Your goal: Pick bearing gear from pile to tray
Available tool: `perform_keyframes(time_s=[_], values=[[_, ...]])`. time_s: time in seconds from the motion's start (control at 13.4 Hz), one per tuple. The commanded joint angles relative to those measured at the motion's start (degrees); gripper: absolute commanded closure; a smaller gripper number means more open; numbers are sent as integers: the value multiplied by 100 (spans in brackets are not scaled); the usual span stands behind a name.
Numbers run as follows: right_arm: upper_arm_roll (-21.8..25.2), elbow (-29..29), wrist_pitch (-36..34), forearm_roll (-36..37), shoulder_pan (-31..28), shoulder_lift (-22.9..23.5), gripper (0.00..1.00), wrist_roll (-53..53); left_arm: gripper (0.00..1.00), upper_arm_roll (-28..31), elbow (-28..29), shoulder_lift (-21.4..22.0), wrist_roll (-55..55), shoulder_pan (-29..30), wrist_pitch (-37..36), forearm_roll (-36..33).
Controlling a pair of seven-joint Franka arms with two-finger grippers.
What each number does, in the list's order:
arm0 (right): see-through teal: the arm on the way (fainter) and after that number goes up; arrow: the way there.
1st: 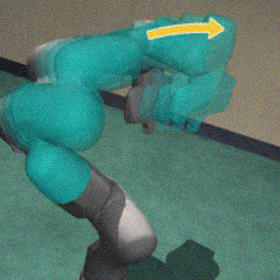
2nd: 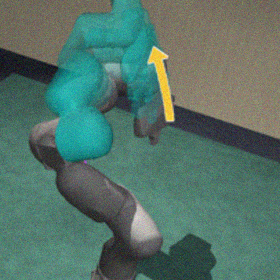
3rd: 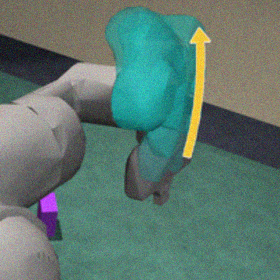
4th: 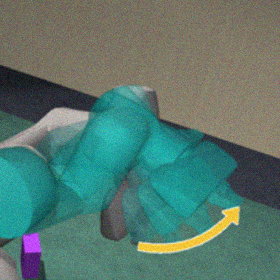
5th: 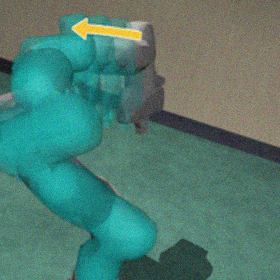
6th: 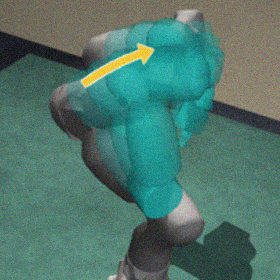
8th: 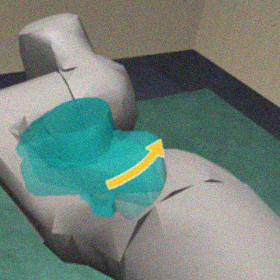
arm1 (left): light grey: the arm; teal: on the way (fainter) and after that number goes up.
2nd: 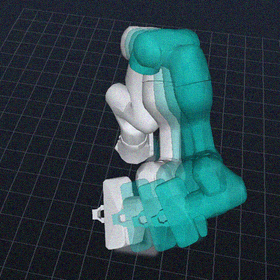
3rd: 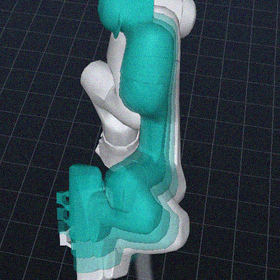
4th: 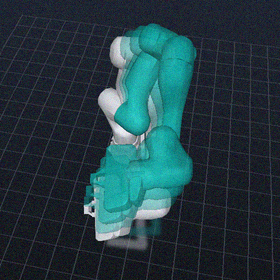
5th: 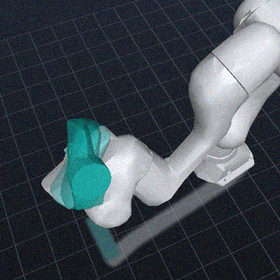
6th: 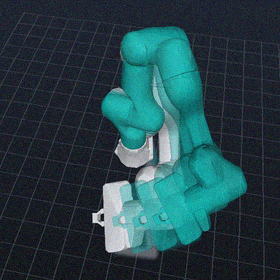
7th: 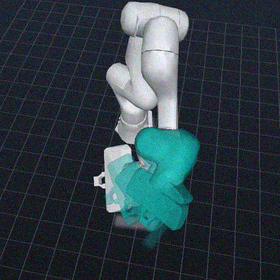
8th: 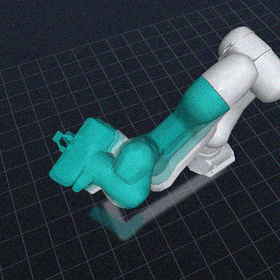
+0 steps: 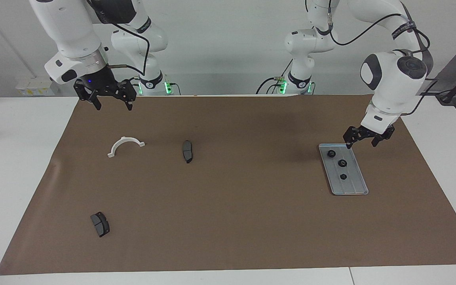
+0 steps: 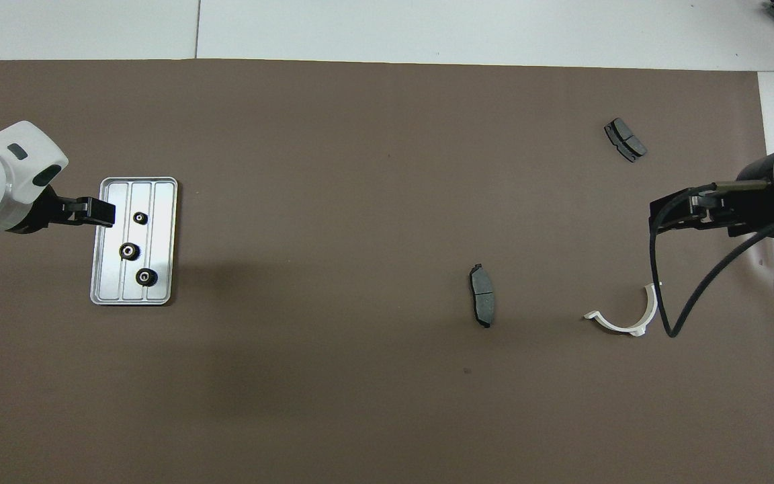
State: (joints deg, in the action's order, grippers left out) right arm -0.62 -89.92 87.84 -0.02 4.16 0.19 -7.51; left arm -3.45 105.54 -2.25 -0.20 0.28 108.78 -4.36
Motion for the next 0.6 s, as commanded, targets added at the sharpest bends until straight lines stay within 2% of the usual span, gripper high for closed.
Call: perform_keyframes(time_s=[0.0, 0.22, 0.52], values=[[-35, -149, -4, -121, -73, -142, 0, 13, 0, 20, -401, 155, -50, -72, -820, 163], [-35, -149, -4, -121, -73, -142, 0, 13, 0, 73, -1253, 137, -67, -64, -1612, 408], [-35, -149, -4, -121, -73, -142, 0, 13, 0, 134, -1684, 137, -76, 16, -1886, 708]])
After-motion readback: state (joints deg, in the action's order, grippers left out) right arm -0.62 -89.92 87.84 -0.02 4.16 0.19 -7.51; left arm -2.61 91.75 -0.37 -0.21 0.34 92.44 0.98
